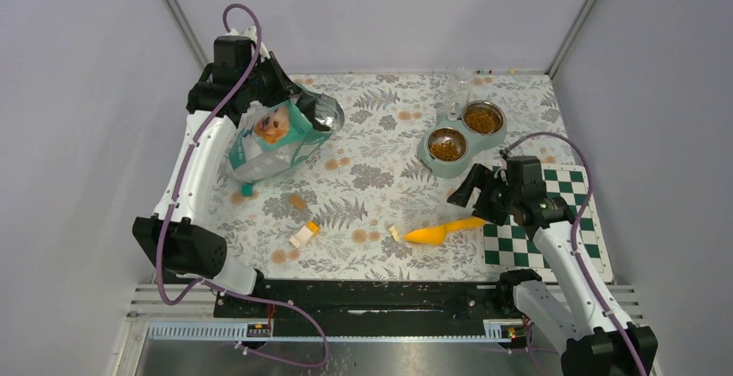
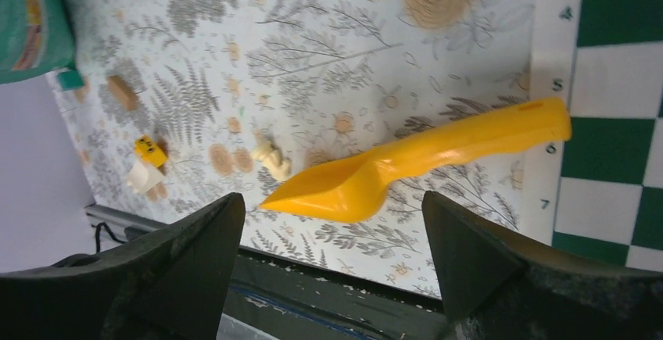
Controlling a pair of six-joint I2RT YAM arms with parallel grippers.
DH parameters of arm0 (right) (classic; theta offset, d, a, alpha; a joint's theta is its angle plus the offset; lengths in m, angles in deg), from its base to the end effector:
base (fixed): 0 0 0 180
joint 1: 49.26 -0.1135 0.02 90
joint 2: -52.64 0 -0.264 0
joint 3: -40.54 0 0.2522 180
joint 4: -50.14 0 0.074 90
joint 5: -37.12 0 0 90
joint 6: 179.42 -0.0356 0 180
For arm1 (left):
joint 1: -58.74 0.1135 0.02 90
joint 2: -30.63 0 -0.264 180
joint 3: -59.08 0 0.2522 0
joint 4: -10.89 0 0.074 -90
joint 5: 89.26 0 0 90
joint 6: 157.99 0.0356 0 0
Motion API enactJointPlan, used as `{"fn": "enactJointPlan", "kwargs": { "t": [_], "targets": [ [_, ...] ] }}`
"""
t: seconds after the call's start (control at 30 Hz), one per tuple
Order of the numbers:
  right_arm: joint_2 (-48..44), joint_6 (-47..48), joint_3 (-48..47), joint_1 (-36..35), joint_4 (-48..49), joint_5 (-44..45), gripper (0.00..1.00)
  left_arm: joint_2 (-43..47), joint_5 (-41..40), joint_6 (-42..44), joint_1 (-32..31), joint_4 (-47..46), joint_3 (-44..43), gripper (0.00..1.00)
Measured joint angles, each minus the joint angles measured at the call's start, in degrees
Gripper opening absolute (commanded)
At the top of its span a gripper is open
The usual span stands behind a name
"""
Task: Serve the pet food
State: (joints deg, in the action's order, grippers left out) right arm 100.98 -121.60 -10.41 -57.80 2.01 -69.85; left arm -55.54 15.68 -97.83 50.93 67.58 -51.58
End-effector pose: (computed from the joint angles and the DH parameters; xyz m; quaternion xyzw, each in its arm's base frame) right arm 0.1687 0.0358 0.2451 0.1329 0.9075 0.2583 0.3034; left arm 0.3194 -0.0531 0.4237 -0.1042 0.8640 -0.2623 0.4168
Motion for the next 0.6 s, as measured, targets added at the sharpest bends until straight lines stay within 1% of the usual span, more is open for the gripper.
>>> {"fn": "enactJointPlan", "kwargs": {
  "t": [0.07,0.13,0.27,0.37,0.43,0.5,0.6],
  "targets": [
    [0.3,0.7,-1.9,-0.2,0.0,-1.6,0.76,0.0,0.0,0.0,0.0,0.0,0.0,0.00],
    [1.1,0.9,-4.5,-0.9,1.1,-3.5,0.73,0.1,0.0,0.0,0.0,0.0,0.0,0.00],
    [4.2,0.7,-10.1,-5.5,6.6,-5.1,0.74,1.0,-0.7,0.1,0.0,-0.2,1.0,0.00],
    [8.5,0.9,-14.6,-13.0,13.0,-3.6,0.76,2.1,-0.9,0.6,0.0,-0.2,1.7,0.00],
    [12.8,1.6,-18.0,-17.1,16.0,-3.0,0.77,2.5,-1.2,1.2,0.0,-0.1,1.9,0.00],
    [19.3,2.8,-23.4,-20.9,18.8,-2.2,0.79,2.7,-1.4,1.7,0.0,-0.1,2.0,0.00],
    [29.2,5.5,-32.0,-24.5,21.6,-1.5,0.80,3.3,-1.4,2.4,0.0,-0.5,2.9,0.00]
  ]
}}
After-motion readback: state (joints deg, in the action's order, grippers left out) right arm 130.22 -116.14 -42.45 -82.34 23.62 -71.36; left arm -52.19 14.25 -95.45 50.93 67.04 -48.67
